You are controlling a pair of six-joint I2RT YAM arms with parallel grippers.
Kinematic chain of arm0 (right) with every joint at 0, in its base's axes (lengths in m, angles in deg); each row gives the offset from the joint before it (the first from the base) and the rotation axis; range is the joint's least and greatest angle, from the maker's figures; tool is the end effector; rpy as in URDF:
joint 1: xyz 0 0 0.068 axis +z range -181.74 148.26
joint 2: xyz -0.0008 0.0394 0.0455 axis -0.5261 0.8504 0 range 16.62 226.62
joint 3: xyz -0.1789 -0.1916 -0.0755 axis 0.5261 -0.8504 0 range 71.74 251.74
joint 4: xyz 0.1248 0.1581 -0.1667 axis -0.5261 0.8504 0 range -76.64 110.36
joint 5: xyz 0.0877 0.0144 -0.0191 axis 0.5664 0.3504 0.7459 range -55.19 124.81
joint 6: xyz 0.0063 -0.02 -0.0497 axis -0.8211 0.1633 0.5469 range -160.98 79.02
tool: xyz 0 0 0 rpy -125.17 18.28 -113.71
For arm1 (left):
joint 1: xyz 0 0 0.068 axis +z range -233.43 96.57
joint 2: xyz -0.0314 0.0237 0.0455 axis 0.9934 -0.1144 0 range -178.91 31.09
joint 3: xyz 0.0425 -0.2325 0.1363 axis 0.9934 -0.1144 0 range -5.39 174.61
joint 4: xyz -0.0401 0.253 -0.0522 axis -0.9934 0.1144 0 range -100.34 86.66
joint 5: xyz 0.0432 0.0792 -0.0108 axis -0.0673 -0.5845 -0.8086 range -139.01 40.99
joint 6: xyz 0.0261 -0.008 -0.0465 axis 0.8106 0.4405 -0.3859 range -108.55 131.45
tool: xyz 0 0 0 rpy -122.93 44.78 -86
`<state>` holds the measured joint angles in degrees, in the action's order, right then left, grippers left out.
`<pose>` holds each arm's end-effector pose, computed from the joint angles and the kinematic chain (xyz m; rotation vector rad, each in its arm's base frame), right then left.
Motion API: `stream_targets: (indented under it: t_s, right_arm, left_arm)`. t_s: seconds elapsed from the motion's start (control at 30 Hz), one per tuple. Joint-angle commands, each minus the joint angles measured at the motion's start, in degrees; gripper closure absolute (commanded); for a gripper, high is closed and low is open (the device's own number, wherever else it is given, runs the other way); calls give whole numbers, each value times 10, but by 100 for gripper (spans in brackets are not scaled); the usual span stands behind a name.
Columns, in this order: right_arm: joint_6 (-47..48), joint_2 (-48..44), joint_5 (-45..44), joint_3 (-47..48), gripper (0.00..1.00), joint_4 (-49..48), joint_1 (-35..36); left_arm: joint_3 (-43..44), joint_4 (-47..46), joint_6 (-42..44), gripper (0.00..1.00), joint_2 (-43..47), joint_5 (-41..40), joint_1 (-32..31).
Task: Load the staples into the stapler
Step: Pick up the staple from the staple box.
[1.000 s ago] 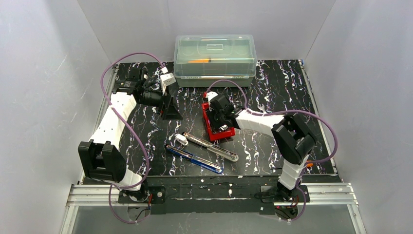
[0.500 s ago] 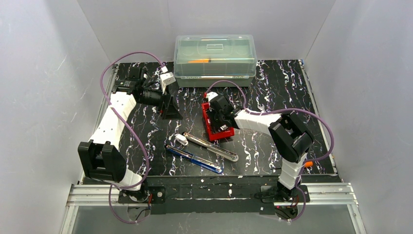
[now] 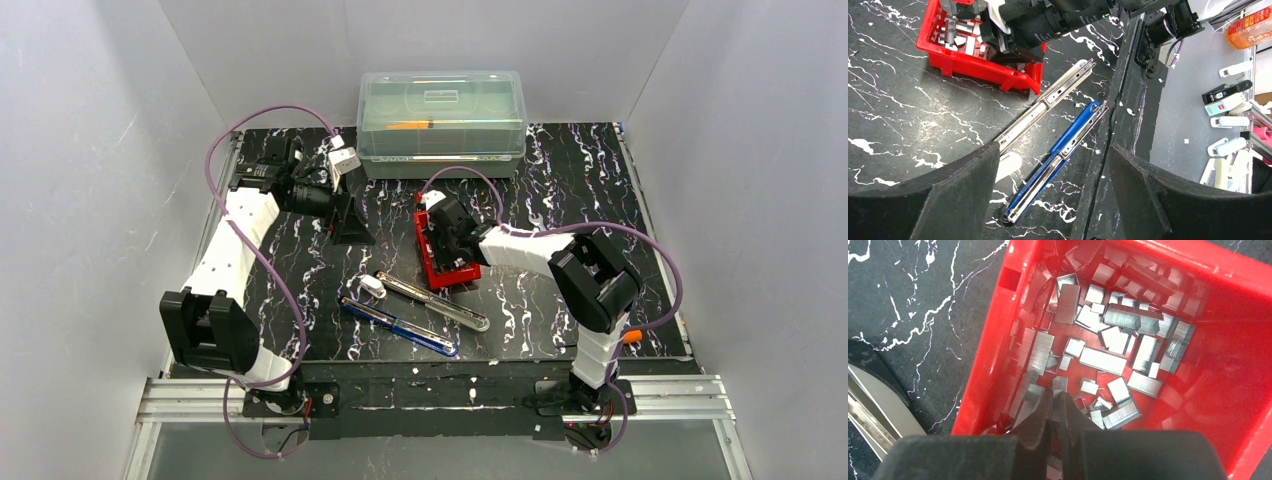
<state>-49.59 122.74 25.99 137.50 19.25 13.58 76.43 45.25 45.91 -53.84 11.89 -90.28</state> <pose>0.2811 0.2766 0.1752 -0.6801 2.2834 0.2698 0.2860 -0.0656 0.3450 1.0939 1.8940 -1.0879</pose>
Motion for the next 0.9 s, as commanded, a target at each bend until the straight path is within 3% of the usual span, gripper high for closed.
stream_targets:
  t_s: [0.0, 0.67, 0.87]
  right_arm:
    - [6, -20, -13, 5, 92, 14, 4]
    - [3, -100, -31, 33, 97, 52, 2]
    - [-12, -174, 74, 38, 94, 70, -18]
  left_arm:
    - [22, 15, 1, 23, 6, 20, 2]
    - [27, 17, 4, 23, 3, 32, 1]
    - [22, 24, 58, 22, 2, 55, -5]
